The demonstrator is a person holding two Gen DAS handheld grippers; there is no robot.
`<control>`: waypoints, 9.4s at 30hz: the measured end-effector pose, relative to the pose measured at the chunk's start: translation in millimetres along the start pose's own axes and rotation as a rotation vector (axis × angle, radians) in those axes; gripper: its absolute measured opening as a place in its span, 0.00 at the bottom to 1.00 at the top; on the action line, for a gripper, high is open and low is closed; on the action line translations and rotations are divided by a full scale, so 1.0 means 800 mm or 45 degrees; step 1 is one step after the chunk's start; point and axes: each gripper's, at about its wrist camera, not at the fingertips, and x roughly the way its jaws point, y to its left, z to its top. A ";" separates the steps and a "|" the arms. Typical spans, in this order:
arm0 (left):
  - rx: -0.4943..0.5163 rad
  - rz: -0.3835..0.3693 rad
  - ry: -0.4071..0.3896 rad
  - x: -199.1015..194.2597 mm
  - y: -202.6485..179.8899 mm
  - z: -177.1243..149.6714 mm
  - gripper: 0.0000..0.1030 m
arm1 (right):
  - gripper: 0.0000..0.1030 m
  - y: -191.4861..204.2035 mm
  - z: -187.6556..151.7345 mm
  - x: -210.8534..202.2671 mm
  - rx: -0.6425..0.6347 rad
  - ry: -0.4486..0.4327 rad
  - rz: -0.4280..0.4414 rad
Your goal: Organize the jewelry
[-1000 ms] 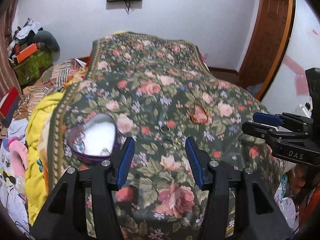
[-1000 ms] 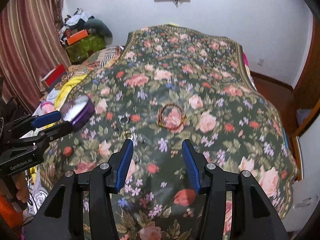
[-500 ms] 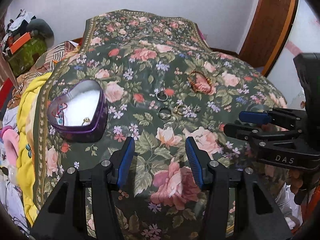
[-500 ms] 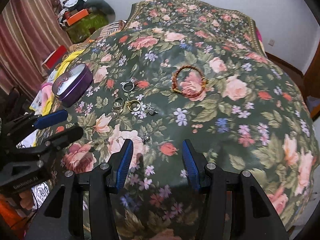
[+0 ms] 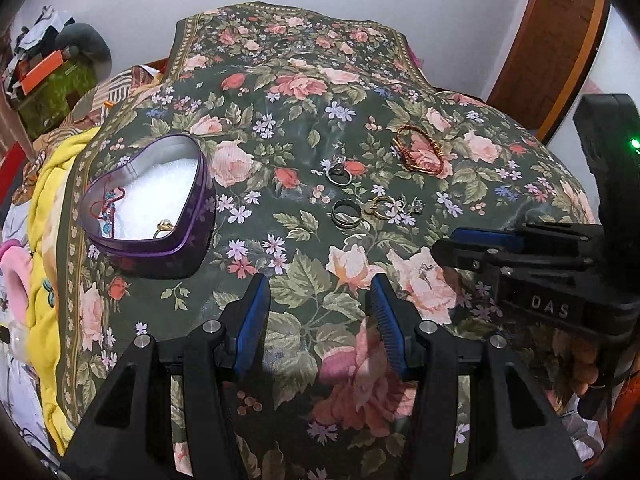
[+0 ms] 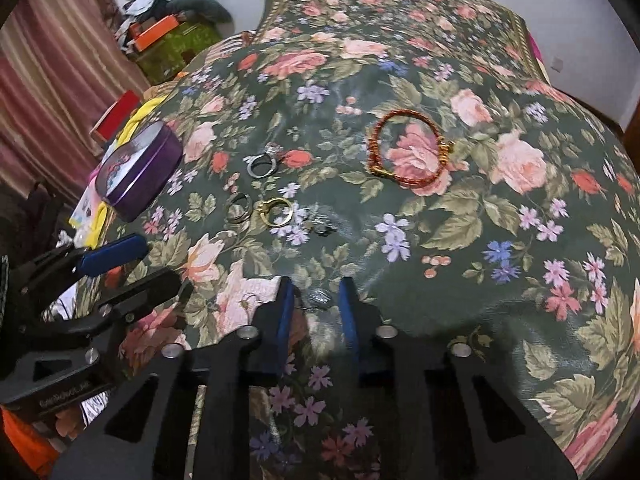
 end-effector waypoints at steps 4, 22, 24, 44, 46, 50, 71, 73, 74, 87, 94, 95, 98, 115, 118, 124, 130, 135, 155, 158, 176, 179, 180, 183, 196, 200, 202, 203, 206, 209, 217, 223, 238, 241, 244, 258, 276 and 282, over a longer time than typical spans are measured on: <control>0.001 -0.003 0.005 0.005 -0.001 0.003 0.50 | 0.09 0.000 -0.001 0.002 -0.010 -0.008 -0.002; -0.006 -0.045 0.014 0.046 -0.007 0.041 0.43 | 0.09 -0.025 0.020 -0.043 0.026 -0.161 -0.070; 0.006 -0.038 0.013 0.050 -0.010 0.043 0.35 | 0.09 -0.026 0.021 -0.044 0.029 -0.169 -0.072; 0.034 -0.034 -0.035 0.030 -0.020 0.045 0.18 | 0.09 -0.024 0.025 -0.065 0.028 -0.214 -0.074; 0.037 -0.030 -0.052 0.022 -0.020 0.046 0.18 | 0.09 -0.022 0.026 -0.070 0.026 -0.226 -0.078; 0.038 -0.021 -0.103 -0.001 -0.021 0.048 0.18 | 0.09 -0.016 0.028 -0.081 0.020 -0.251 -0.081; -0.092 0.123 -0.393 -0.117 0.044 0.048 0.18 | 0.09 0.068 0.060 -0.113 -0.099 -0.399 0.002; -0.110 0.133 -0.397 -0.121 0.053 0.045 0.18 | 0.09 0.078 0.063 -0.110 -0.116 -0.401 0.017; -0.118 0.141 -0.400 -0.124 0.059 0.043 0.18 | 0.09 0.083 0.065 -0.109 -0.124 -0.399 0.025; -0.219 0.203 -0.435 -0.144 0.119 0.025 0.18 | 0.09 0.157 0.091 -0.085 -0.273 -0.389 0.102; -0.241 0.201 -0.480 -0.151 0.135 0.032 0.18 | 0.09 0.183 0.108 -0.073 -0.327 -0.384 0.127; -0.242 0.198 -0.485 -0.152 0.137 0.033 0.18 | 0.09 0.188 0.111 -0.071 -0.337 -0.386 0.133; -0.242 0.194 -0.497 -0.151 0.141 0.038 0.18 | 0.09 0.196 0.119 -0.065 -0.354 -0.388 0.147; -0.217 0.134 -0.363 -0.078 0.149 0.048 0.18 | 0.09 0.193 0.138 0.001 -0.343 -0.258 0.166; -0.233 0.126 -0.340 -0.067 0.151 0.047 0.18 | 0.09 0.189 0.139 0.011 -0.333 -0.233 0.173; -0.252 0.115 -0.292 -0.049 0.156 0.045 0.18 | 0.09 0.187 0.137 0.026 -0.334 -0.195 0.184; -0.256 0.103 -0.282 -0.045 0.154 0.043 0.18 | 0.09 0.186 0.136 0.031 -0.342 -0.184 0.196; -0.269 0.094 -0.274 -0.043 0.153 0.042 0.18 | 0.11 0.184 0.137 0.030 -0.349 -0.160 0.210; -0.261 0.152 -0.366 -0.102 0.139 0.052 0.31 | 0.35 0.128 0.131 -0.052 -0.244 -0.339 0.048; -0.234 0.160 -0.406 -0.121 0.127 0.056 0.34 | 0.35 0.110 0.125 -0.069 -0.217 -0.366 0.008; -0.012 0.048 -0.312 -0.089 0.002 0.077 0.36 | 0.35 -0.009 0.067 -0.115 -0.037 -0.377 -0.149; 0.000 0.026 -0.270 -0.071 -0.010 0.077 0.36 | 0.35 -0.023 0.059 -0.111 -0.002 -0.357 -0.139; 0.006 0.021 -0.250 -0.063 -0.014 0.077 0.36 | 0.35 -0.026 0.056 -0.108 0.006 -0.346 -0.137; 0.021 0.009 -0.195 -0.042 -0.025 0.075 0.36 | 0.35 -0.034 0.049 -0.097 0.018 -0.306 -0.134; 0.051 -0.031 0.031 0.041 -0.040 0.057 0.36 | 0.35 -0.046 0.039 -0.060 0.043 -0.212 -0.065; 0.066 -0.057 0.067 0.057 -0.047 0.055 0.36 | 0.35 -0.051 0.038 -0.052 0.051 -0.192 -0.050; 0.078 -0.060 0.072 0.061 -0.051 0.054 0.36 | 0.35 -0.054 0.038 -0.049 0.059 -0.184 -0.042; 0.088 -0.058 0.068 0.063 -0.053 0.054 0.36 | 0.35 -0.056 0.037 -0.047 0.063 -0.179 -0.039; 0.104 -0.063 0.062 0.067 -0.058 0.055 0.36 | 0.35 -0.058 0.038 -0.043 0.071 -0.167 -0.028; 0.120 -0.064 0.056 0.072 -0.061 0.057 0.35 | 0.35 -0.057 0.037 -0.039 0.070 -0.153 -0.019; 0.155 -0.067 0.040 0.074 -0.065 0.056 0.24 | 0.35 -0.052 0.035 -0.032 0.062 -0.133 -0.012; 0.132 -0.065 0.023 0.069 -0.061 0.056 0.24 | 0.35 -0.045 0.034 -0.026 0.050 -0.112 -0.013; 0.032 -0.039 -0.039 0.043 -0.016 0.051 0.24 | 0.35 -0.020 0.041 -0.003 0.038 -0.046 0.025; 0.027 -0.048 -0.039 0.045 -0.015 0.050 0.24 | 0.35 -0.012 0.040 0.005 0.005 -0.031 0.004; 0.021 -0.052 -0.035 0.048 -0.014 0.050 0.24 | 0.33 -0.011 0.039 0.018 -0.005 -0.004 -0.030; 0.010 -0.041 -0.056 0.032 -0.011 0.050 0.24 | 0.09 -0.012 0.039 0.003 0.017 -0.067 -0.001; 0.007 -0.030 -0.213 -0.048 -0.015 0.054 0.24 | 0.09 0.015 0.050 -0.071 -0.020 -0.241 -0.020; 0.000 -0.024 -0.283 -0.078 -0.009 0.055 0.24 | 0.09 0.037 0.058 -0.095 -0.073 -0.308 -0.042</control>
